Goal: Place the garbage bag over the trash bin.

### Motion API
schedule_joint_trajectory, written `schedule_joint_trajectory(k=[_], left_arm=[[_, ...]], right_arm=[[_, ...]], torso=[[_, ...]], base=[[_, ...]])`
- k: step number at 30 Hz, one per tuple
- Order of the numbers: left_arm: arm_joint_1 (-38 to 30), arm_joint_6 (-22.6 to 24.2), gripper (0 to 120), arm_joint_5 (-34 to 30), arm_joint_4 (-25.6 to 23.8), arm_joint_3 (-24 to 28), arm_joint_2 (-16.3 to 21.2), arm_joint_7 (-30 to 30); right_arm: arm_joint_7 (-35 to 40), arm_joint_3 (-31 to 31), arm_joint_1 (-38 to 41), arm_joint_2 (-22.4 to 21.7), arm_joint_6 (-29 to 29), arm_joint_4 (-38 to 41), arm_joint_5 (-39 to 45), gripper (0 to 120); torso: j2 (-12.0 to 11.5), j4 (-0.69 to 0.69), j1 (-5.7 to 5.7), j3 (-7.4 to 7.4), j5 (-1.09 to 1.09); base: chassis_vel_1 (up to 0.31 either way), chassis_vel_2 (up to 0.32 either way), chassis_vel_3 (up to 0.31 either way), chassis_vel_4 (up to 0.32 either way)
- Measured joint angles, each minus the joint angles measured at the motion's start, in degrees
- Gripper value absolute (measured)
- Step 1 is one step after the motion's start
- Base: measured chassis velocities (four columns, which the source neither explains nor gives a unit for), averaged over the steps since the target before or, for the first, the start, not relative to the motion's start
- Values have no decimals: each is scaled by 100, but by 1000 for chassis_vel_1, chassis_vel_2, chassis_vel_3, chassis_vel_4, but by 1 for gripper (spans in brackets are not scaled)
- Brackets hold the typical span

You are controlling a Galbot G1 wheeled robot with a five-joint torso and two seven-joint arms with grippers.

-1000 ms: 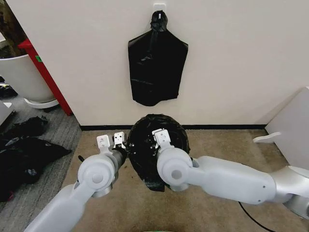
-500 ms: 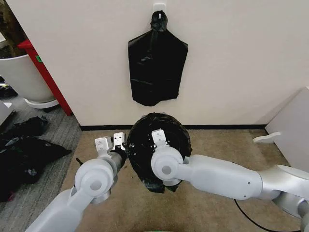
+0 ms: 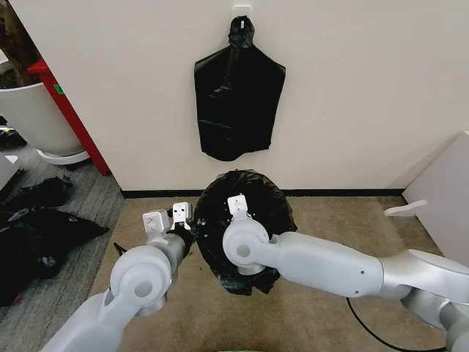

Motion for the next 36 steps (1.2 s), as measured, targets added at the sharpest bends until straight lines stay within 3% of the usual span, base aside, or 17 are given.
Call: schedule_joint_trajectory(k=[36], left_arm=[[155, -13, 0, -84, -371, -78, 54, 30]], right_arm=[[-268, 213, -209, -47, -19, -441, -38, 0]], torso=[[0, 0, 0, 0, 0]], base=[[0, 0, 0, 0]])
